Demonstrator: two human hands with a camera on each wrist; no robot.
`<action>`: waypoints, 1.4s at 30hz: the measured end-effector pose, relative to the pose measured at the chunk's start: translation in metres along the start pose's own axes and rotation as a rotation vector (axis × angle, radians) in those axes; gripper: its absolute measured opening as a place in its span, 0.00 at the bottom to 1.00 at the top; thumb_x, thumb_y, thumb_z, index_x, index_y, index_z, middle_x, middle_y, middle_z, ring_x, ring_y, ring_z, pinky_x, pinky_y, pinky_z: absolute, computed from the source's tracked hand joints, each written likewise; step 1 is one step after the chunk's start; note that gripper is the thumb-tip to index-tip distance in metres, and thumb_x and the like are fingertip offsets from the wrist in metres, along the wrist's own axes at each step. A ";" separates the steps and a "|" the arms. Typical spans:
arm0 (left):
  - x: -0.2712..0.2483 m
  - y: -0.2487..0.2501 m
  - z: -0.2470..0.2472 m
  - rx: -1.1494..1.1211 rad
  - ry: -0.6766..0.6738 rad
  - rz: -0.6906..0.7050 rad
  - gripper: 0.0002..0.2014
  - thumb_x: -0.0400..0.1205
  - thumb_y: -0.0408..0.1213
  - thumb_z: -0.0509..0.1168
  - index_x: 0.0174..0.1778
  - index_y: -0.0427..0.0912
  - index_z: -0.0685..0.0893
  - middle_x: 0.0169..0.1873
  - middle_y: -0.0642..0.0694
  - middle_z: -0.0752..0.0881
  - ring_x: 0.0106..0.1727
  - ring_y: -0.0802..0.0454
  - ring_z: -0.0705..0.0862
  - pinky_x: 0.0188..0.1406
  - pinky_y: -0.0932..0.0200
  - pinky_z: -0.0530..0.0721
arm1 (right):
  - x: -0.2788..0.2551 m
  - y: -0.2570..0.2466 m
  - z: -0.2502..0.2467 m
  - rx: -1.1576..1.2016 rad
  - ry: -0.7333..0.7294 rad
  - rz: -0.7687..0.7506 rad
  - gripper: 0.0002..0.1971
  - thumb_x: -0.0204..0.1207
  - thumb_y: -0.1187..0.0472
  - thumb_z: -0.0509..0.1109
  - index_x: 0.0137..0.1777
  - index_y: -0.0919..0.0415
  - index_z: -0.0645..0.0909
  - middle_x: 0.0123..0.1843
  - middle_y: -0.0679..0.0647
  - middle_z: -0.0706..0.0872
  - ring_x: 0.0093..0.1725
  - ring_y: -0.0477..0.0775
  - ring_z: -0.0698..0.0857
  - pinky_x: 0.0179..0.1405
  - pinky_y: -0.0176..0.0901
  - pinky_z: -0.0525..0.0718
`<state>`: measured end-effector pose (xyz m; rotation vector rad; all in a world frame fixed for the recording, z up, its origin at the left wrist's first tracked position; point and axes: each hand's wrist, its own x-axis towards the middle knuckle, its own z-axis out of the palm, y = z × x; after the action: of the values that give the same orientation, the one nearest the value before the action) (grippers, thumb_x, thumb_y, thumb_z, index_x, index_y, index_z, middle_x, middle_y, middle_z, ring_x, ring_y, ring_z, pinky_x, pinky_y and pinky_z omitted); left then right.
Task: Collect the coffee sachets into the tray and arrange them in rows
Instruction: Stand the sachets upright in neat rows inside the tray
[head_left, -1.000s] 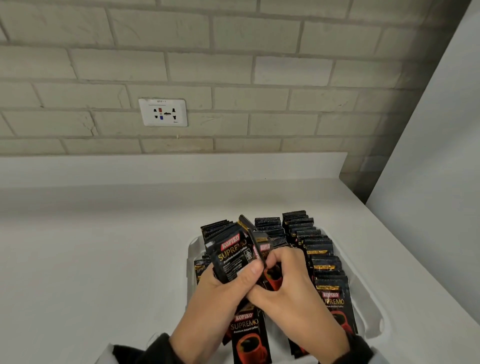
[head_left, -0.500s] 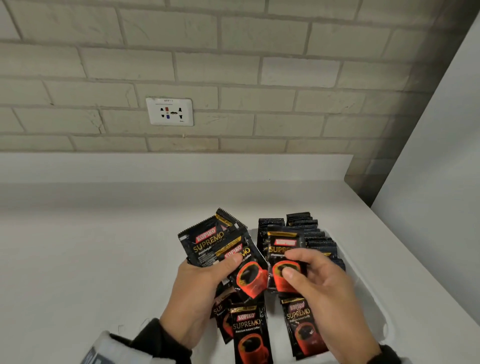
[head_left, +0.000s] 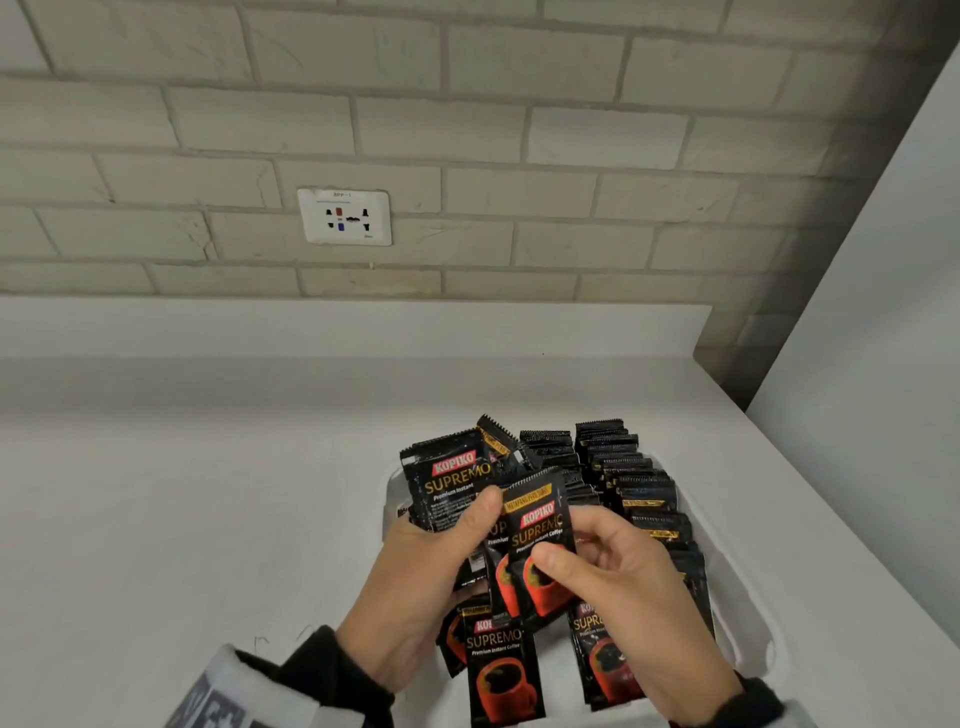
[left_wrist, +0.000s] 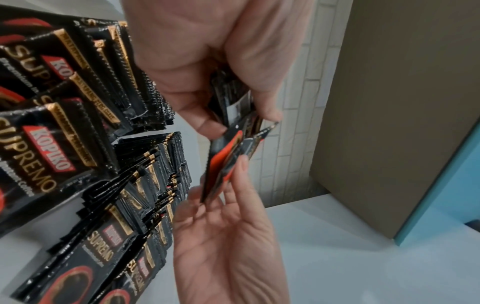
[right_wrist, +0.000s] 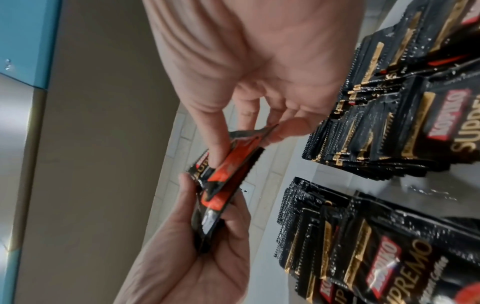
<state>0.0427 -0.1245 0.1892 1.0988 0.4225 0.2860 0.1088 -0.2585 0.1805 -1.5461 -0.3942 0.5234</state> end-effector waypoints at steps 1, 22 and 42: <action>-0.001 0.000 0.000 0.005 -0.022 -0.004 0.21 0.64 0.45 0.68 0.52 0.39 0.84 0.38 0.45 0.92 0.36 0.54 0.90 0.25 0.66 0.83 | 0.000 0.001 0.000 0.032 -0.010 0.019 0.08 0.68 0.68 0.74 0.46 0.57 0.85 0.37 0.56 0.89 0.35 0.47 0.88 0.31 0.31 0.82; -0.001 -0.013 0.003 -0.014 -0.040 0.127 0.18 0.64 0.32 0.70 0.51 0.33 0.84 0.41 0.39 0.91 0.39 0.46 0.90 0.31 0.62 0.86 | -0.006 0.008 0.017 0.033 -0.034 0.056 0.11 0.79 0.58 0.63 0.58 0.45 0.71 0.48 0.50 0.84 0.38 0.39 0.86 0.32 0.35 0.82; 0.013 0.042 -0.016 0.133 -0.024 0.360 0.13 0.67 0.40 0.67 0.46 0.44 0.85 0.41 0.49 0.91 0.42 0.52 0.90 0.38 0.63 0.87 | 0.028 -0.081 -0.028 -0.397 -0.045 -0.302 0.14 0.71 0.70 0.72 0.44 0.48 0.79 0.45 0.47 0.86 0.26 0.35 0.82 0.25 0.27 0.81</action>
<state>0.0456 -0.0881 0.2181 1.3071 0.2217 0.5675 0.1533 -0.2623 0.2587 -1.8135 -0.7885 0.2521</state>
